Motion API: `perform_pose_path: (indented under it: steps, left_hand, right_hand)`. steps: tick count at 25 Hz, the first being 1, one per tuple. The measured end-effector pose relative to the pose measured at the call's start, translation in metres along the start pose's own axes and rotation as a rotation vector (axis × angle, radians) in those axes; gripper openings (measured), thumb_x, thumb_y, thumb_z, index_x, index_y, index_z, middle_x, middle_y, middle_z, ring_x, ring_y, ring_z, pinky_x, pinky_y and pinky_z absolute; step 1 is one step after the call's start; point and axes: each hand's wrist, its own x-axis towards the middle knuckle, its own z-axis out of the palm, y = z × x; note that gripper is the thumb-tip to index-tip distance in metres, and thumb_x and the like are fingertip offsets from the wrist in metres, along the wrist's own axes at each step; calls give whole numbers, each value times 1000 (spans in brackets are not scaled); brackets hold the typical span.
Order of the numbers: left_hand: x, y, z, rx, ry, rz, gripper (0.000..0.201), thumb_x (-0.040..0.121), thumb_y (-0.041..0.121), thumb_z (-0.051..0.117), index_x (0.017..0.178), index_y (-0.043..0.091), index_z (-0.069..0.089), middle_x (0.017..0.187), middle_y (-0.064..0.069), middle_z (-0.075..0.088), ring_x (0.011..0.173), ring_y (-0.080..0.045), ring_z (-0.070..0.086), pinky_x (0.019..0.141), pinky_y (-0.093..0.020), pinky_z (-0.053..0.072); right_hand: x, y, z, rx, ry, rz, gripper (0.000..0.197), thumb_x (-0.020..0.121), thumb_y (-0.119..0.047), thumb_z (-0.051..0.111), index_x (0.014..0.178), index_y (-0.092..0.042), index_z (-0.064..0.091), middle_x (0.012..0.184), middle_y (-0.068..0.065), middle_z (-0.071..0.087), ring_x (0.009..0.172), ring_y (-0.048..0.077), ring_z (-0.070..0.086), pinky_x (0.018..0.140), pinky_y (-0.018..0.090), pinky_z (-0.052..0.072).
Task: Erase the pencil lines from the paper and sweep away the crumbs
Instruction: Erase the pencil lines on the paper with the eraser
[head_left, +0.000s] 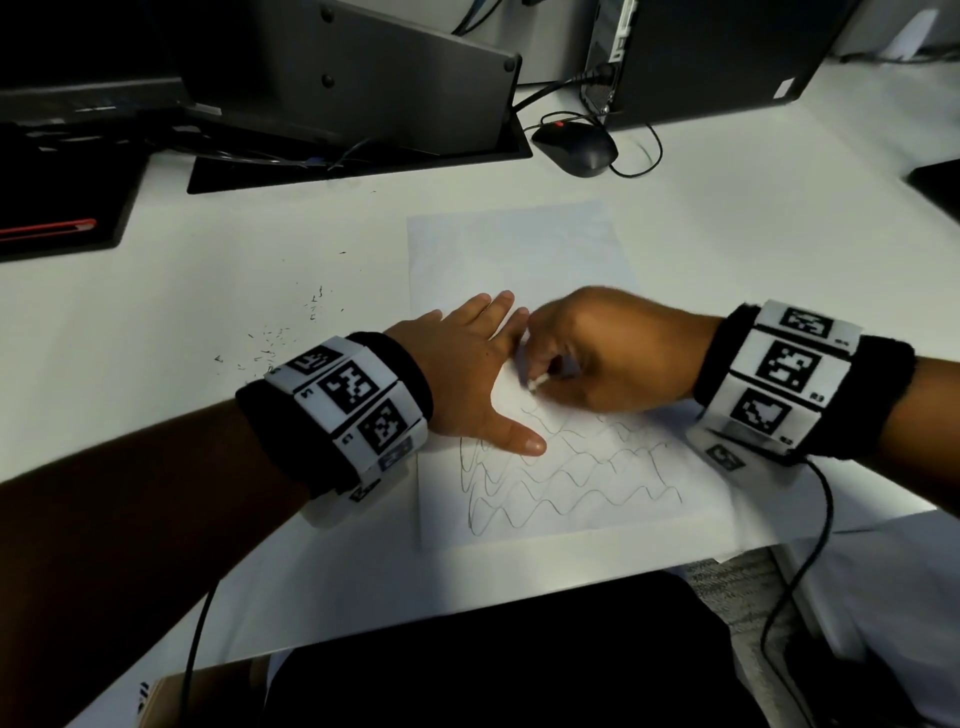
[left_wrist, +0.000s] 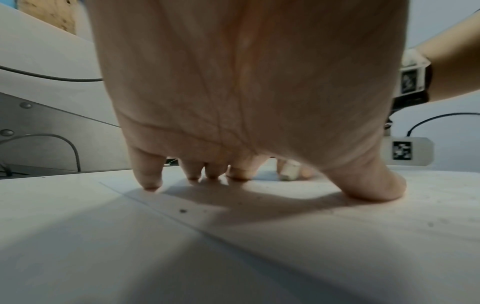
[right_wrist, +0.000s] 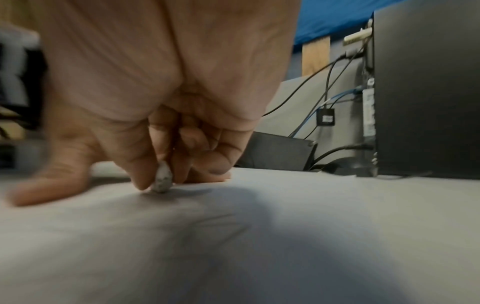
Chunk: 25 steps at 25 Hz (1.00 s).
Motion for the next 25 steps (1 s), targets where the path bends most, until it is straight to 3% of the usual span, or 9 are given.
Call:
perform_pose_path:
  steps: [2, 6, 9, 13, 17, 22, 25]
  left_hand:
    - [0, -1, 0, 6, 2, 3, 131, 62, 92, 42, 158, 22, -13, 164, -3, -21, 152, -19, -13, 123, -48, 8]
    - [0, 1, -1, 39, -1, -4, 132, 61, 93, 38, 157, 18, -16, 164, -4, -22, 152, -20, -13, 123, -48, 8]
    - [-1, 1, -1, 45, -5, -6, 131, 64, 92, 41, 156, 18, -17, 164, -4, -23, 152, -20, -14, 123, -48, 8]
    - [-1, 3, -3, 33, -12, -14, 131, 65, 92, 41, 156, 18, -18, 163, -3, -25, 152, -19, -16, 124, -47, 7]
    - [-3, 3, -5, 30, -28, -16, 130, 67, 90, 44, 156, 19, -19, 163, -3, -26, 151, -19, -16, 124, -47, 6]
    - [-4, 12, -17, 57, -42, -51, 128, 69, 86, 53, 157, 22, -14, 164, -4, -20, 153, -20, -10, 121, -49, 18]
    - [5, 25, -23, 37, -24, -12, 123, 71, 84, 54, 158, 24, -9, 165, -2, -18, 153, -19, -8, 121, -49, 20]
  right_hand:
    - [-5, -5, 2, 14, -58, -35, 9, 84, -21, 68, 90, -22, 75, 85, -14, 67, 71, 1, 57, 67, 15, 44]
    - [-6, 8, -7, -38, 48, 46, 11, 83, -21, 68, 91, -22, 75, 79, -18, 56, 69, 3, 55, 67, 18, 40]
    - [-11, 0, -2, -7, -35, -13, 8, 83, -22, 68, 88, -22, 74, 76, -18, 59, 64, -5, 51, 64, 12, 38]
    - [-12, 8, -9, -72, 39, 65, 11, 84, -22, 66, 91, -21, 75, 84, -10, 66, 72, 8, 57, 70, 25, 46]
    - [-15, 0, -3, -35, -59, -3, 10, 84, -20, 66, 90, -22, 74, 75, -20, 55, 63, -5, 48, 63, 11, 35]
    - [-14, 25, -11, -3, 80, 136, 7, 84, -23, 69, 87, -20, 74, 79, -13, 63, 68, 0, 54, 64, 21, 39]
    - [-13, 27, -10, 6, 65, 143, 6, 84, -21, 70, 87, -20, 75, 79, -15, 63, 67, -5, 54, 63, 14, 38]
